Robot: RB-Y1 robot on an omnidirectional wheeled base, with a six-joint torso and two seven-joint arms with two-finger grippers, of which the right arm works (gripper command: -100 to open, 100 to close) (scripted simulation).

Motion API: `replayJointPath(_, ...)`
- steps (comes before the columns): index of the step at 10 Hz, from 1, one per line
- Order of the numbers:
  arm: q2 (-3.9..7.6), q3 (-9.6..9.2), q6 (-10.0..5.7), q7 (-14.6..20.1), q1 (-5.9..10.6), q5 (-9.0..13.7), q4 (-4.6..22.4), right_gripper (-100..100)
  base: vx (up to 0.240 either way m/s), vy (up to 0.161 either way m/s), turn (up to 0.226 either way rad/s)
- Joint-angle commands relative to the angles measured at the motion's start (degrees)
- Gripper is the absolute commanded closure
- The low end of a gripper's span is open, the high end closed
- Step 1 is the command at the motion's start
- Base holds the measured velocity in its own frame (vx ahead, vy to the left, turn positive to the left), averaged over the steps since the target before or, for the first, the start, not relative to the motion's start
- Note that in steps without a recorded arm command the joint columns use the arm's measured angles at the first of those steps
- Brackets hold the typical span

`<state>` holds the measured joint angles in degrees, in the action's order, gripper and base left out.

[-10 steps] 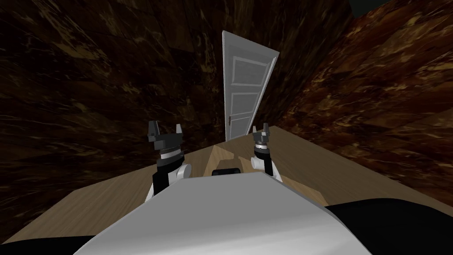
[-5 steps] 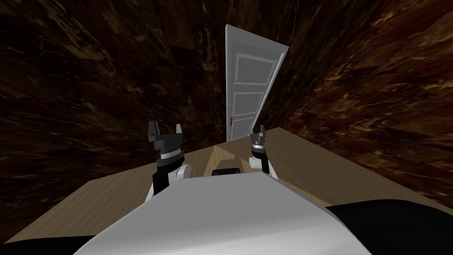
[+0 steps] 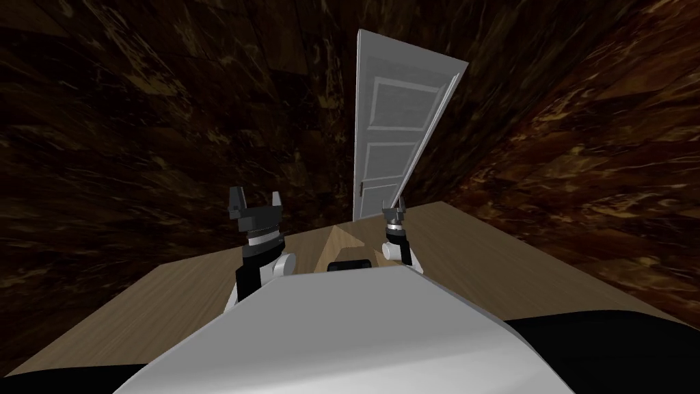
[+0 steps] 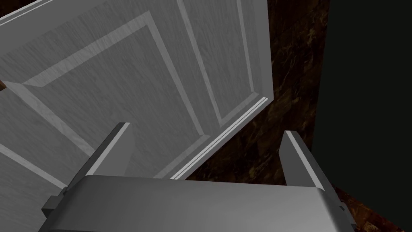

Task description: Pull the door open

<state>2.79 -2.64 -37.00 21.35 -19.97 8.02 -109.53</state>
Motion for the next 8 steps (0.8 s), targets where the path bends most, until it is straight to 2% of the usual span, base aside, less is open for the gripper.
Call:
replayJointPath(1,0.68,-0.60,-0.86,1.9,0.84,2.0,2.8,-100,0.094,-0.064,0.154)
replayJointPath(3,1.40,-1.46,-1.59,4.3,1.96,4.5,5.9,-100,0.083,-0.061,0.149)
replayJointPath(4,1.40,-1.46,-1.59,4.3,1.96,4.5,6.1,-100,0.063,-0.032,0.033)
replayJointPath(8,2.82,-3.26,-3.12,9.1,4.28,9.7,12.9,-100,0.071,-0.047,0.144)
